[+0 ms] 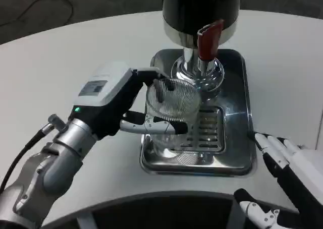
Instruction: Grasp the cup under the faucet to collect the drink, then remove the cup.
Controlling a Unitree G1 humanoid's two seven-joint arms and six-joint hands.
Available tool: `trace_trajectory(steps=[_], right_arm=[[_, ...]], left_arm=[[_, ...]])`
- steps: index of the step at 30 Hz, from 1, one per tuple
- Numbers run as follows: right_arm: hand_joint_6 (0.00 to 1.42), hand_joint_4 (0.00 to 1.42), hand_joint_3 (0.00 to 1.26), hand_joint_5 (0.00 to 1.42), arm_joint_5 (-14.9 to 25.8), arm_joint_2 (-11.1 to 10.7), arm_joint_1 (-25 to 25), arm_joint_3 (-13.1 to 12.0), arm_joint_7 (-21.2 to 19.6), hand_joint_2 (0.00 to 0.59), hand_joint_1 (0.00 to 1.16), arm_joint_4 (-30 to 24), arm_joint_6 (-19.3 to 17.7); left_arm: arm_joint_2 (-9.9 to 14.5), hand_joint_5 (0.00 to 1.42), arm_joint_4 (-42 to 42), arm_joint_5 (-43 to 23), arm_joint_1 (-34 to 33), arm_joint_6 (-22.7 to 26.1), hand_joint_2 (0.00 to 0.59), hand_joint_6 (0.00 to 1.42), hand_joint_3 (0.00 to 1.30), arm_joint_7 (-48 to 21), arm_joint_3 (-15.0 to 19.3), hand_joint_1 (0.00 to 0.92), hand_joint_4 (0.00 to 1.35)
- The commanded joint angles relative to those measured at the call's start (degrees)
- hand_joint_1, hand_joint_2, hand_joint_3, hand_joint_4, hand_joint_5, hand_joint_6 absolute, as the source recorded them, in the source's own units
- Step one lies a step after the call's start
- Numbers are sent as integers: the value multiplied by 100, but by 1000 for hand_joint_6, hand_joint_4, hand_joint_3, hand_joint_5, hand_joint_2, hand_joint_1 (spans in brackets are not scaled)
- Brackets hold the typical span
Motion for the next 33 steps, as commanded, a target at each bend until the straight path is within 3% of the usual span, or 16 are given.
trace_trajectory(steps=[1, 7, 20, 26, 29, 33], right_arm=[[0, 0, 0, 0, 201, -65, 99, -124, -15, 412, 266, -100, -35], [0, 0, 1, 0, 346, -122, 121, -250, -5, 412, 266, -129, -8], [0, 0, 3, 0, 584, -170, 270, -553, -10, 412, 266, -163, -19], [0, 0, 3, 0, 633, -179, 281, -601, -26, 412, 266, -163, -59], [0, 0, 3, 0, 651, -184, 278, -612, -24, 412, 266, -163, -55], [0, 0, 3, 0, 670, -206, 275, -618, -10, 412, 266, -163, -23]], left_arm=[[-34, 1424, 302, 239, -334, -211, 192, 1424, 1061, 341, -300, 495, 1257], [-174, 1424, 594, 526, -570, -187, 192, 1424, 1061, 750, -643, 495, 1257], [-269, 1424, 1109, 872, -781, 37, 195, 1424, 1056, 1420, -1057, 485, 1243], [-253, 1365, 1117, 932, -778, 218, 148, 1424, 942, 1462, -1123, 461, 1096], [-242, 1188, 1089, 937, -764, 287, 97, 1407, 803, 1488, -1132, 405, 899], [-220, 1049, 978, 970, -716, 391, 91, 1346, 681, 1610, -1121, 343, 740]])
